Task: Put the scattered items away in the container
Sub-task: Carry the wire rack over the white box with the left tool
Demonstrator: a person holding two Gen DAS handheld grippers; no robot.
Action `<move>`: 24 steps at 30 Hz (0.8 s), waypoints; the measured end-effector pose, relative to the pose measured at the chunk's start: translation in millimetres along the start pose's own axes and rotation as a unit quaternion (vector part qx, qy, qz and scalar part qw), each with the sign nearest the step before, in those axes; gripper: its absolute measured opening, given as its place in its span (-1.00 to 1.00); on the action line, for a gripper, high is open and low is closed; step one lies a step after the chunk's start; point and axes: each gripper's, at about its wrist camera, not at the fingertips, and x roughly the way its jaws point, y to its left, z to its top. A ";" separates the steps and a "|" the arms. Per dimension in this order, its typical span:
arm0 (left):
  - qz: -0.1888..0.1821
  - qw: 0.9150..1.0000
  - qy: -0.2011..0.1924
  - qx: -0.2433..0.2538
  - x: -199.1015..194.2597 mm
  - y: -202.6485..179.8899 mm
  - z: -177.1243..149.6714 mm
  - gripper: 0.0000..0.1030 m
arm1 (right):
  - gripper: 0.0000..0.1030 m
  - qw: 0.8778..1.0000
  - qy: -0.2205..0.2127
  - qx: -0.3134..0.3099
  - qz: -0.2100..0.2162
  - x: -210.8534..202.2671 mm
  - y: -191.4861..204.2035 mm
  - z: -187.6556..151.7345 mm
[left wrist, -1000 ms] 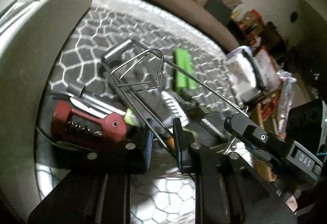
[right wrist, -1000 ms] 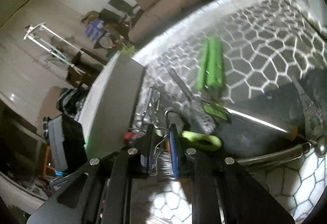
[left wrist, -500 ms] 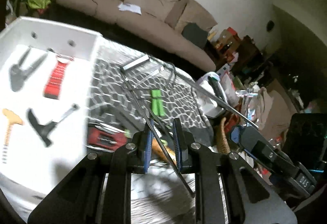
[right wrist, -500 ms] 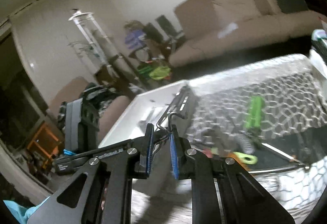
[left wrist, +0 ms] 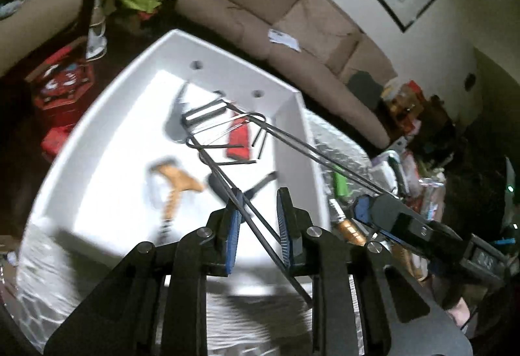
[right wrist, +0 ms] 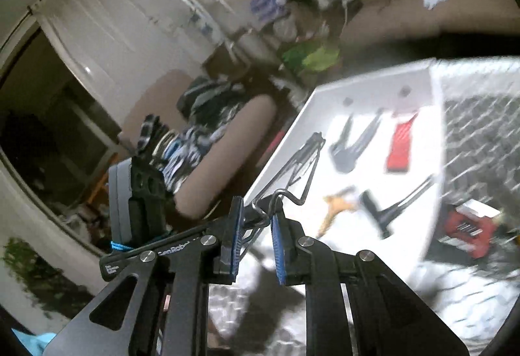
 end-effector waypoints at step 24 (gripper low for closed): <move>0.052 0.993 0.085 0.063 70.2 35.0 36.4 -0.65 | -0.60 0.995 0.037 0.075 -0.048 81.2 -49.4 -23.0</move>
